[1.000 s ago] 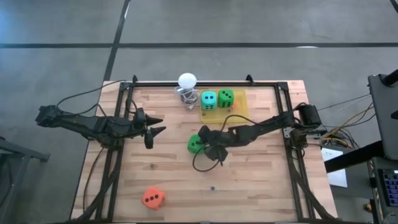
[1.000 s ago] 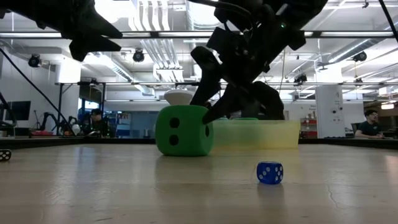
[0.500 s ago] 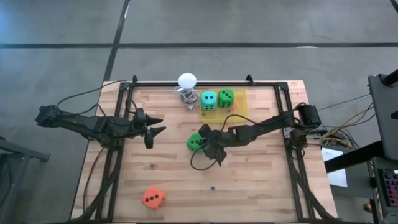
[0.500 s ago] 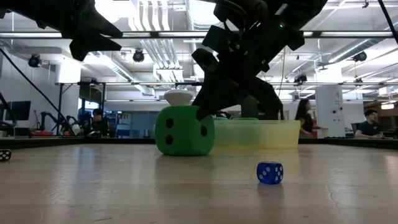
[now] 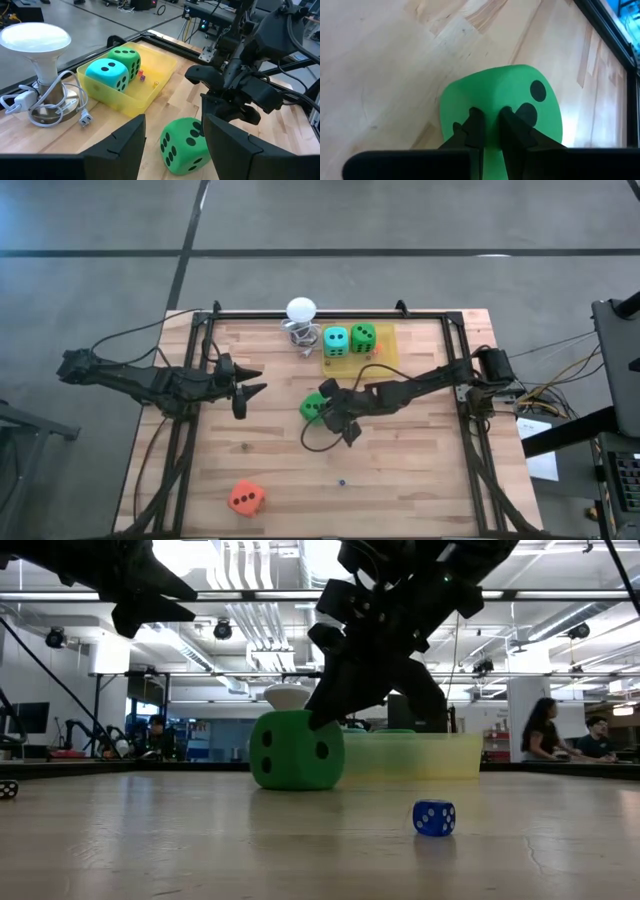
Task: Pick & Place Dice
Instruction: Put the large green dice into the yellow bin
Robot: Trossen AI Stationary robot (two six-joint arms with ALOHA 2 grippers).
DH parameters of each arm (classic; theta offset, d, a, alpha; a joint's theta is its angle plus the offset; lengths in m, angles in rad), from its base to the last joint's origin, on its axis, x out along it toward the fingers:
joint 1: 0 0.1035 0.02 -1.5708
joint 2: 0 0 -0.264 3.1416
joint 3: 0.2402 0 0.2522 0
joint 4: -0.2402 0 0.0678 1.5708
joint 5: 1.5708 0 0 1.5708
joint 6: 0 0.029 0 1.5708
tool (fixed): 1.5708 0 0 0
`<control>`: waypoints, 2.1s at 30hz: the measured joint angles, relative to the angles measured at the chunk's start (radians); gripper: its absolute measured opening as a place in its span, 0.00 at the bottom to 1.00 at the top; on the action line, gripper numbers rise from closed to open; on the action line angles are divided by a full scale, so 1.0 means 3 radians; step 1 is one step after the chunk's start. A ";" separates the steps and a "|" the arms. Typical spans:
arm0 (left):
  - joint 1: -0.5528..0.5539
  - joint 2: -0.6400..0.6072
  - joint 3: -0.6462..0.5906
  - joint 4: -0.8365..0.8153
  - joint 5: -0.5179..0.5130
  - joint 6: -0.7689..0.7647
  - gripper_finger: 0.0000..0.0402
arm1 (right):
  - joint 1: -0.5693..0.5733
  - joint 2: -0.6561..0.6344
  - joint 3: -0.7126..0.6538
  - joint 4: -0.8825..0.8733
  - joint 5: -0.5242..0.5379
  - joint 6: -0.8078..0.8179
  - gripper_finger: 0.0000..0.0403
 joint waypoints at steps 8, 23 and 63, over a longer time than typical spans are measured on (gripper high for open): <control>0.0000 -0.0001 0.0000 -0.0027 0.0000 0.0008 0.50 | 0.0000 0.0007 0.0109 -0.0091 0.0008 0.0230 0.06; 0.0045 0.0000 0.0176 0.0034 0.0199 0.0136 0.50 | 0.0008 -0.0037 0.0126 -0.0100 0.0109 0.0539 0.02; 0.0074 0.0192 0.0286 0.0338 0.0366 0.0200 0.50 | -0.0182 -0.0876 0.0013 -0.0428 0.0382 0.1078 0.02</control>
